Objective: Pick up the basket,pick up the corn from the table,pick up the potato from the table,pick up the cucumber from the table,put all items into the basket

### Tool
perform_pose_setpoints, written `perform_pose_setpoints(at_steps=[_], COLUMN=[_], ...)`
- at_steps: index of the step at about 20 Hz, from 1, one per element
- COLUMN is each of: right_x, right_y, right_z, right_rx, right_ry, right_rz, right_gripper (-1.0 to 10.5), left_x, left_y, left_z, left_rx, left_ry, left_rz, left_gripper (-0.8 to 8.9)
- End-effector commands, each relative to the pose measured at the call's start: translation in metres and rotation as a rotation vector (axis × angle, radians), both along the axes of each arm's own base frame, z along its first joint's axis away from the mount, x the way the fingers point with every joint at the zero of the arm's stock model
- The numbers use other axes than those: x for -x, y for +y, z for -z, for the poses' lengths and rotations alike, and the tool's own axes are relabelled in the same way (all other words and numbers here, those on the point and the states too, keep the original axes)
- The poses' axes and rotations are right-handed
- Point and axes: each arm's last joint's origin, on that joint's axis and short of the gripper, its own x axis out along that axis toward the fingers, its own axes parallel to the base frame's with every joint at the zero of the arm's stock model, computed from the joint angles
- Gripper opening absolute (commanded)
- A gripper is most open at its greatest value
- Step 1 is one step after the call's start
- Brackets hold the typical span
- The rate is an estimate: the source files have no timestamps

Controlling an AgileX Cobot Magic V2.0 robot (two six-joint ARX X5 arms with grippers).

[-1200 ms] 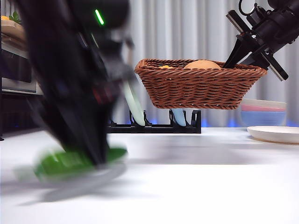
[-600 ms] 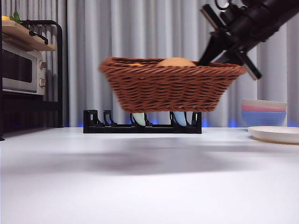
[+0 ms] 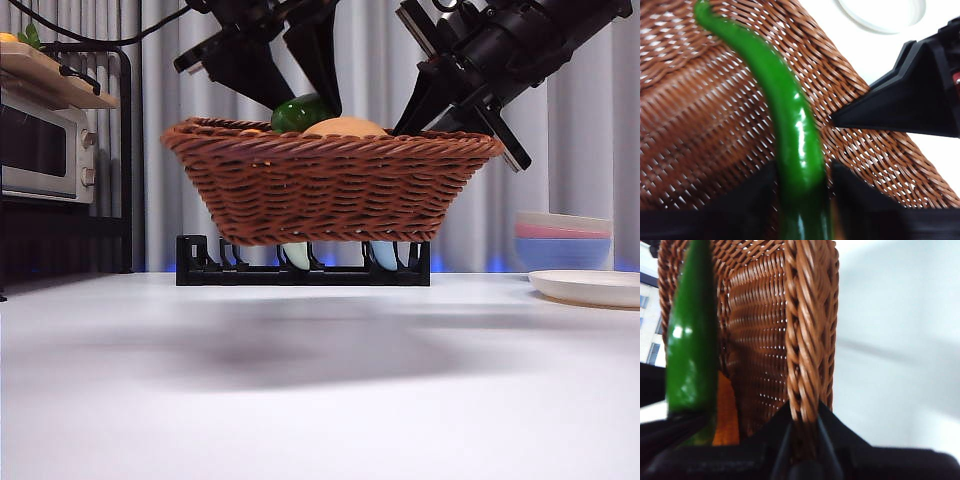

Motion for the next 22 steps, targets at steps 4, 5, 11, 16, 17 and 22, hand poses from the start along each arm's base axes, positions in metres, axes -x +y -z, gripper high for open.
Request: perform_pose_setpoints(at_steps=[4, 5, 11, 16, 17, 22], right_x=[-0.001, -0.001, -0.006, -0.019, -0.021, -0.021], right_y=[-0.001, -0.001, -0.005, 0.002, 0.005, 0.002], right_z=[-0.004, -0.004, 0.010, 0.048, 0.058, 0.072], right_rx=[-0.019, 0.007, 0.119, 0.158, 0.171, 0.250], right_ry=[-0.005, -0.009, 0.051, 0.188, 0.213, 0.270], right_rz=[0.013, 0.037, 0.155, 0.166, 0.160, 0.195], right_gripper=[-0.1, -0.1, -0.1, -0.1, -0.1, 2.5], left_x=[0.002, 0.006, 0.056, 0.102, 0.109, 0.120], left_y=[0.002, 0.005, 0.047, 0.086, 0.092, 0.101], left_z=[-0.006, -0.015, -0.114, -0.168, -0.172, -0.172], left_rx=[0.030, 0.050, 0.243, 0.355, 0.368, 0.336], left_ry=[-0.007, -0.019, -0.251, -0.426, -0.444, -0.439], left_rz=[0.005, 0.012, 0.032, 0.045, 0.045, 0.052], left_gripper=[5.96, 5.96, 5.96, 5.96, 5.96, 5.96])
